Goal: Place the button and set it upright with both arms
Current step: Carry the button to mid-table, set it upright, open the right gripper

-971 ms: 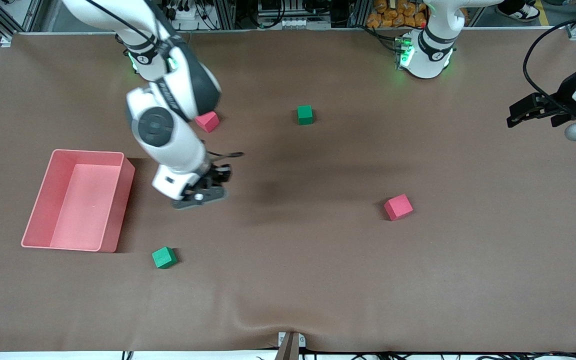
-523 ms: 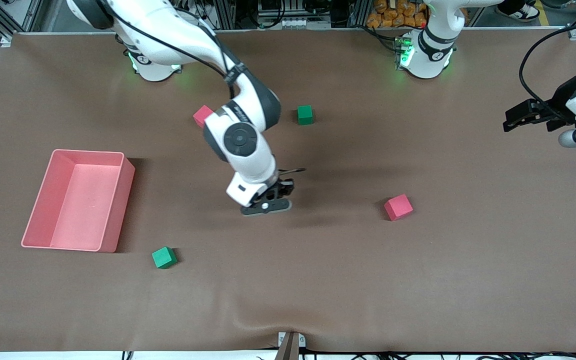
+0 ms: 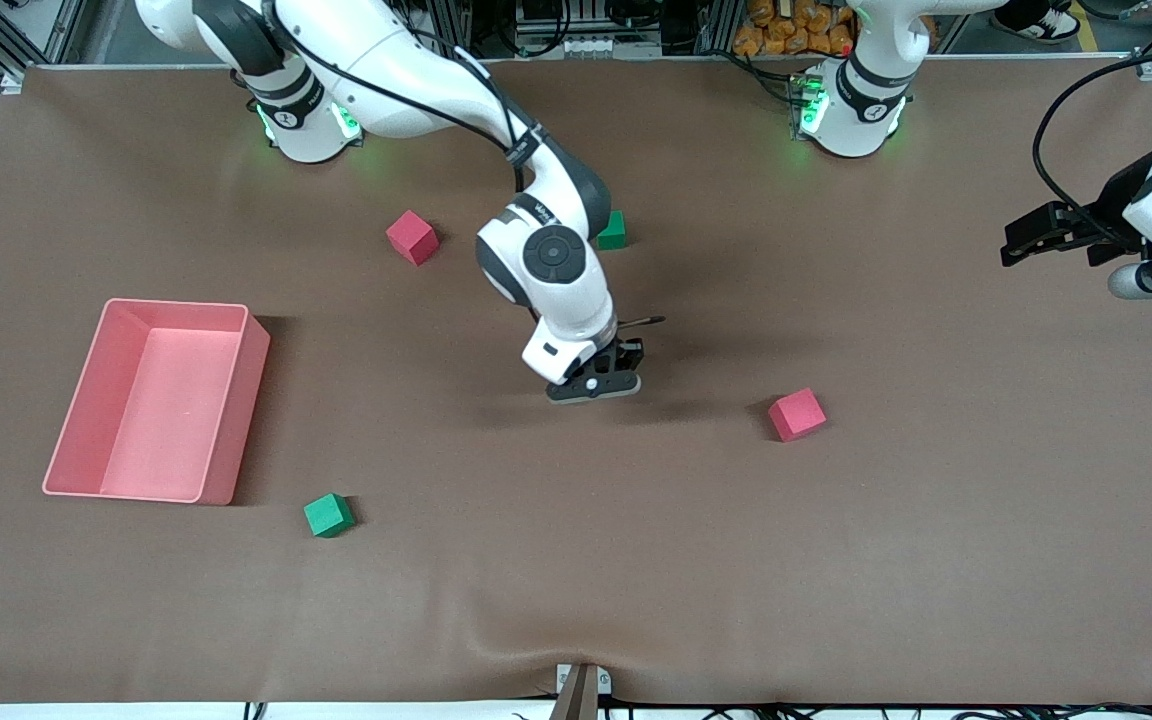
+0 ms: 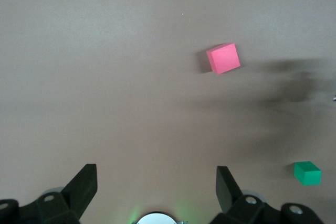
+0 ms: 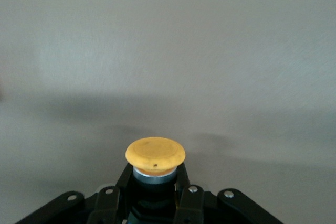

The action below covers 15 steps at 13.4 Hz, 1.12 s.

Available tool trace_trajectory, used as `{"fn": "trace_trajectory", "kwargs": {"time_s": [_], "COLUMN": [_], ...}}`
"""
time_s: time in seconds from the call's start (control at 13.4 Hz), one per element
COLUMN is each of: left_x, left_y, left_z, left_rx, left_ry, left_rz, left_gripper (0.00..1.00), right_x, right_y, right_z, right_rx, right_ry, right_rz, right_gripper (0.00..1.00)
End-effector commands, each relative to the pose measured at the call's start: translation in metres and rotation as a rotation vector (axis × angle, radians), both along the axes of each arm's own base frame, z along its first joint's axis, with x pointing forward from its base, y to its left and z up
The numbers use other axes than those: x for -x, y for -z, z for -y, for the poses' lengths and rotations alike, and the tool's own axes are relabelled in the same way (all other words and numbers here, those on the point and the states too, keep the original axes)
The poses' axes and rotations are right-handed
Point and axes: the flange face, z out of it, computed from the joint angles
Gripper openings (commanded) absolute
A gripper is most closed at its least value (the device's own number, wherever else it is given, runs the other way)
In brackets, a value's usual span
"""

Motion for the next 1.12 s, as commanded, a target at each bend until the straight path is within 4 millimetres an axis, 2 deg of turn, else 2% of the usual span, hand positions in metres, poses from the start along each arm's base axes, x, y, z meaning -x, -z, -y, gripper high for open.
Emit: {"fn": "trace_trajectory", "kwargs": {"time_s": [0.0, 0.15, 0.22, 0.3, 0.37, 0.52, 0.75, 0.82, 0.97, 1.05], "left_x": [-0.002, -0.002, -0.002, -0.002, -0.002, -0.002, -0.002, -0.002, -0.002, -0.006], "left_y": [-0.004, -0.004, -0.004, -0.004, -0.004, -0.005, -0.004, -0.005, -0.005, 0.002], "left_z": [0.002, 0.003, 0.003, 0.003, 0.003, 0.003, 0.006, 0.010, 0.021, 0.025], "left_rx": [0.021, 0.021, 0.021, 0.022, 0.022, 0.023, 0.022, 0.022, 0.018, 0.018], "left_ry": [0.009, 0.010, 0.010, 0.010, 0.010, 0.010, 0.009, 0.012, 0.024, 0.030], "left_rz": [0.009, 0.009, 0.007, 0.007, 0.007, 0.010, 0.008, 0.010, 0.017, 0.005], "left_gripper": [1.00, 1.00, 1.00, 1.00, 1.00, 1.00, 1.00, 1.00, 1.00, 1.00], "right_x": [0.012, 0.016, 0.015, 0.015, 0.014, 0.004, -0.017, -0.026, -0.048, -0.057], "right_y": [0.029, 0.038, 0.039, 0.038, 0.038, 0.028, -0.008, -0.030, -0.075, -0.094], "right_z": [-0.020, -0.022, -0.021, -0.022, -0.021, -0.014, 0.006, 0.018, 0.056, 0.078], "right_rx": [0.017, 0.027, 0.027, 0.022, 0.021, 0.031, 0.025, 0.043, 0.075, 0.101], "right_ry": [0.018, 0.028, 0.031, 0.030, 0.031, 0.034, 0.072, 0.082, 0.107, 0.095], "right_rz": [-0.008, -0.014, -0.014, -0.010, -0.004, 0.014, 0.022, 0.013, -0.009, -0.034], "right_gripper": [0.08, 0.18, 0.26, 0.55, 1.00, 1.00, 1.00, 1.00, 1.00, 1.00]}}
